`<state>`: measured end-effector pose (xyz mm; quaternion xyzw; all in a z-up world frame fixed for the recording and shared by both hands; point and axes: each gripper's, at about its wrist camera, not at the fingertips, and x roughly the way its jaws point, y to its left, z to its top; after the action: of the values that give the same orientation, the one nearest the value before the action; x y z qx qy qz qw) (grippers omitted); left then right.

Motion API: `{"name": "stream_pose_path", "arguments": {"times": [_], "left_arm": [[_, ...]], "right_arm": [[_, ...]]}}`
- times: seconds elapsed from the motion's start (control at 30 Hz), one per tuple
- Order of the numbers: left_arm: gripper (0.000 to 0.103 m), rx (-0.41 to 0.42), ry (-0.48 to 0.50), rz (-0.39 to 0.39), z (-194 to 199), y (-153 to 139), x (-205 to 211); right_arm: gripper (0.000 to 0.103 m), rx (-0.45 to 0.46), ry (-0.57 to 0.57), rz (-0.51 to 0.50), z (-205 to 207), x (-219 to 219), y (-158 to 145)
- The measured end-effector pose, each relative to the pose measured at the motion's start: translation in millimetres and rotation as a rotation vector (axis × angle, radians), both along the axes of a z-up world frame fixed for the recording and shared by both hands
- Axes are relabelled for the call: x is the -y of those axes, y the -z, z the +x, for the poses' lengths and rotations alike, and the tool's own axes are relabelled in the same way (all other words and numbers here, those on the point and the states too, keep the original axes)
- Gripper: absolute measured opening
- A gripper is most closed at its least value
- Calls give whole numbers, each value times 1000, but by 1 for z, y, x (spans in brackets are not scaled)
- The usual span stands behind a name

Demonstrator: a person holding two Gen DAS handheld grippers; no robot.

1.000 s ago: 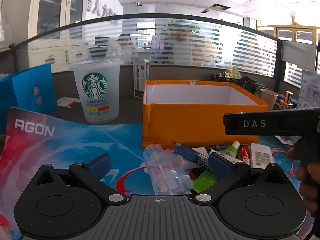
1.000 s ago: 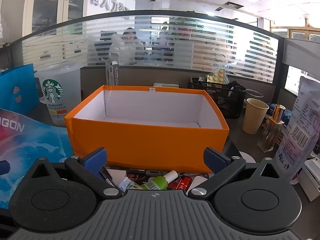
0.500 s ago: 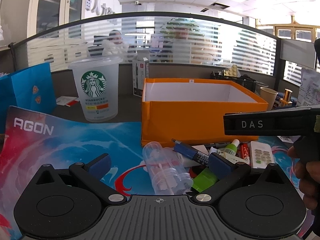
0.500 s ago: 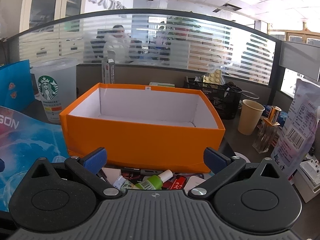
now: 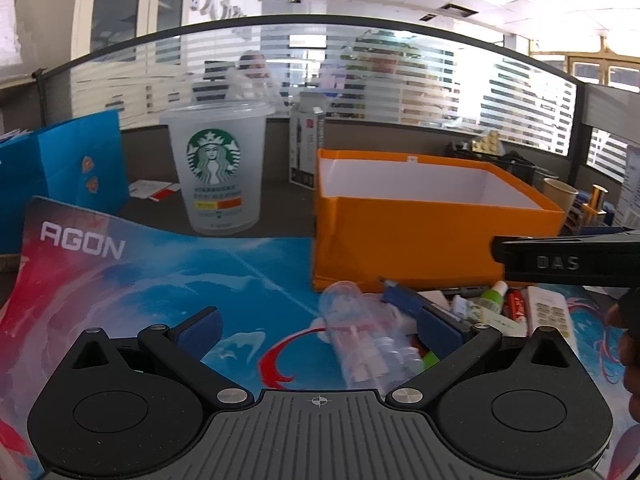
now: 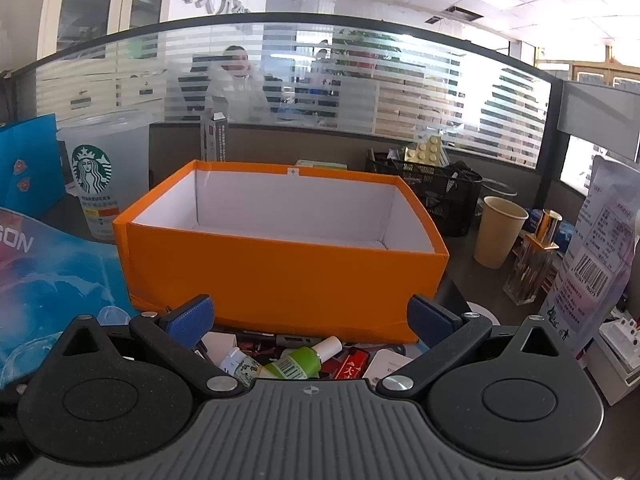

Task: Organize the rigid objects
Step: 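Move the left tool toward the clear cup while the right tool approaches the white remote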

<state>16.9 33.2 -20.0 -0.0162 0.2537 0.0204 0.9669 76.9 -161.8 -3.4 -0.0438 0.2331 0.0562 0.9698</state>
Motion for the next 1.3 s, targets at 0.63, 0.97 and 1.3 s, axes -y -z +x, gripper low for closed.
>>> {"name": "stream_pose_path", "arguments": {"times": [0.63, 0.97, 1.3], "left_arm": [[103, -64, 69, 53, 18, 5, -28], [103, -113, 53, -20, 46, 13, -26], [103, -149, 76, 23, 64, 21, -3]], "right_arm": [[103, 22, -147, 22, -21, 42, 33], [98, -23, -97, 0, -17, 45, 57], [72, -132, 33, 111, 3, 51, 76]]}}
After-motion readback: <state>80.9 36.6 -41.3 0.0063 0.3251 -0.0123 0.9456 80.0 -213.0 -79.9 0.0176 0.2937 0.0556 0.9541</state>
